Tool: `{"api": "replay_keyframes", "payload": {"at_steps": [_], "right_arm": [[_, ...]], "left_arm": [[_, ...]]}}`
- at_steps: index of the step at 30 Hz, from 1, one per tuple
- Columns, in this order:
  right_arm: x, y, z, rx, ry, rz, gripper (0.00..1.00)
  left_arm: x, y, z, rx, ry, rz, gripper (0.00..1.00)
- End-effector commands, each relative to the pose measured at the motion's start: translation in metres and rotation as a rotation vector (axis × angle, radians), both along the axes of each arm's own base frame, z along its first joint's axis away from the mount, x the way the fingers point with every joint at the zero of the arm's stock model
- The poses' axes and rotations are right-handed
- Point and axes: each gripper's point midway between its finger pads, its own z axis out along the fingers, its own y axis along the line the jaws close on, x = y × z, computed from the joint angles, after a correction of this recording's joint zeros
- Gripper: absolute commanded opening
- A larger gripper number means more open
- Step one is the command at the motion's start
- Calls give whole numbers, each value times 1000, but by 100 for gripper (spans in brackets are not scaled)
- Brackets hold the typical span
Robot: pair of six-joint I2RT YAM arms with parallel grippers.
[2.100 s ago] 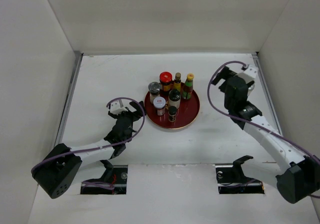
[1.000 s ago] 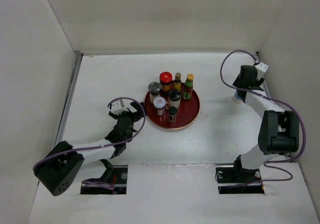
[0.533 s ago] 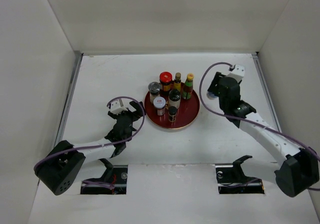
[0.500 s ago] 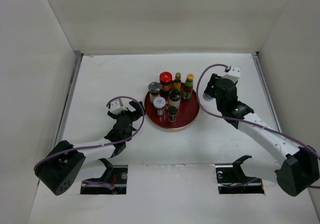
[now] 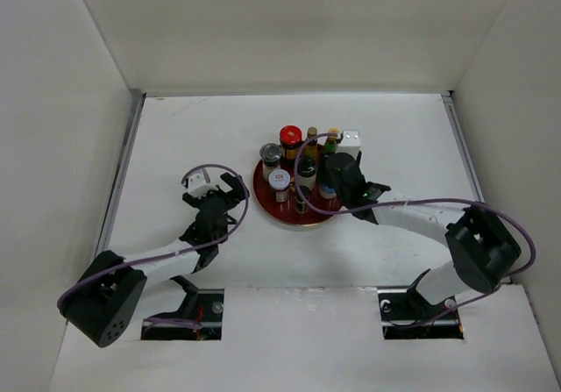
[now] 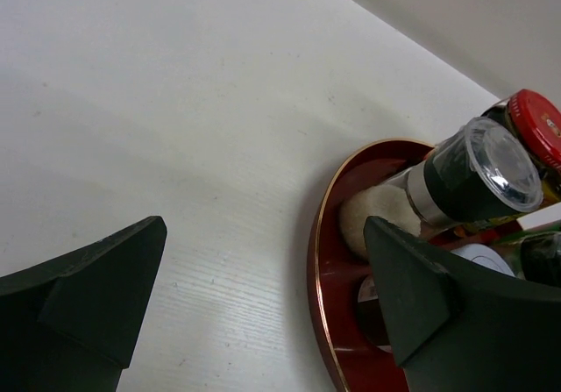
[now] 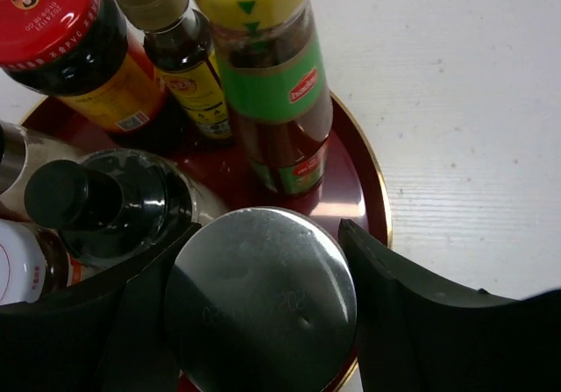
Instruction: Organize the condiment bottles
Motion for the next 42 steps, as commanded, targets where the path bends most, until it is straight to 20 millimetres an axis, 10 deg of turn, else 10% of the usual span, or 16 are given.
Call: {"api": "replay_keyframes", "payload": {"at_steps": [1, 7, 16, 27, 42], "right_arm": [[12, 18, 34, 81, -120, -19, 58], [7, 15, 39, 81, -123, -25, 98], [-5, -67, 104, 211, -276, -180, 100], [-13, -189, 43, 461, -260, -563, 100], [-8, -191, 28, 464, -226, -571, 100]], "left_arm": [[6, -3, 17, -22, -21, 6, 100], [-2, -12, 32, -34, -33, -40, 100], [-10, -20, 44, 11, 42, -82, 100], [-21, -53, 66, 76, 144, -180, 100], [-43, -94, 70, 102, 148, -316, 100]]}}
